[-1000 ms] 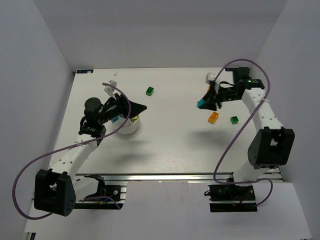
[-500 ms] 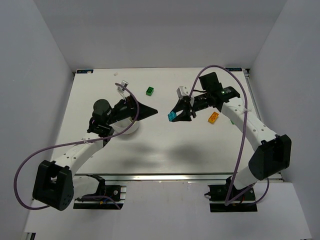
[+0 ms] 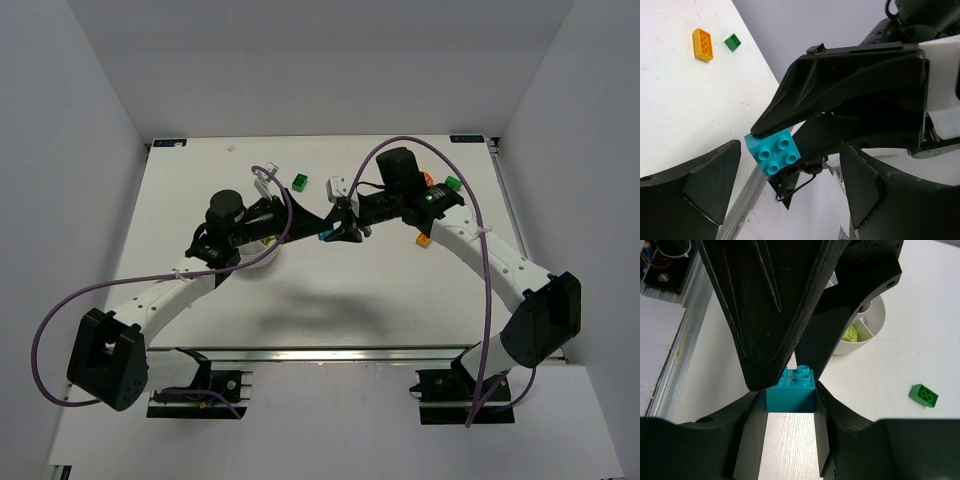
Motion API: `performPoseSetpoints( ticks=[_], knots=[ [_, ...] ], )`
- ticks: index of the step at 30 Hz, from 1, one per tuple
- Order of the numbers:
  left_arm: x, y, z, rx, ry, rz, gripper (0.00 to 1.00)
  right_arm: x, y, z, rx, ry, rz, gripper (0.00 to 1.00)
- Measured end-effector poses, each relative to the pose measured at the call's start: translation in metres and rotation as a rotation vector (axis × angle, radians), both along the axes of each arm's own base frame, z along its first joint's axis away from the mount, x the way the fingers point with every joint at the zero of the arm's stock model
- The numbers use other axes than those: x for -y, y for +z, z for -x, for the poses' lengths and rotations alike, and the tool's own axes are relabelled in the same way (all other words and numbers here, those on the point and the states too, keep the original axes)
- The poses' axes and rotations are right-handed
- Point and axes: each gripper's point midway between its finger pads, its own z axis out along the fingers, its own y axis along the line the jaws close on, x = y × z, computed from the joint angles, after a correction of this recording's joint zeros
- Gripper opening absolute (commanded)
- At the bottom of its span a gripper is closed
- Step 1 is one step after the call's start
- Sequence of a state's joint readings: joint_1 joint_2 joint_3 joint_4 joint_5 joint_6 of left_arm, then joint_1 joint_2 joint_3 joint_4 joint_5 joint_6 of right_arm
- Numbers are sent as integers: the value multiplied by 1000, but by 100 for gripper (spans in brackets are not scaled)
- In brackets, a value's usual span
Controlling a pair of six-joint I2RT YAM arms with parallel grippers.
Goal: Sort the legos into containers by color
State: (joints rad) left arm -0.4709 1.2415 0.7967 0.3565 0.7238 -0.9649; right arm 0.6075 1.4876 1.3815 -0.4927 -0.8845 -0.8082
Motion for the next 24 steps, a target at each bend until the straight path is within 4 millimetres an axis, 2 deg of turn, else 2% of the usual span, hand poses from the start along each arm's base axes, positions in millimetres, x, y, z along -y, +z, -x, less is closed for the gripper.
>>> performPoseSetpoints(
  ticks=[10,17,18,19,22,23,24],
  knots=[
    [5,-22,-8,-78,32,-52,71,0,-14,-7,7,-67,58,12],
    [8,-37,-14,-113,66,-111,60,-7,-16,-1,22,-53,64,12],
    [8,-38,-14,-118,68,-116,57,-7,-17,0,22,-52,66,12],
    [8,-39,-13,-119,68,-120,49,-7,-19,1,19,-53,70,12],
    [8,-40,-14,-127,75,-127,35,-7,-23,0,27,-62,84,14],
    [8,-40,-14,-129,76,-129,26,-7,-23,-1,29,-65,87,19],
    [8,-41,-14,-128,79,-134,23,-7,-23,-1,31,-68,88,25]
  ],
)
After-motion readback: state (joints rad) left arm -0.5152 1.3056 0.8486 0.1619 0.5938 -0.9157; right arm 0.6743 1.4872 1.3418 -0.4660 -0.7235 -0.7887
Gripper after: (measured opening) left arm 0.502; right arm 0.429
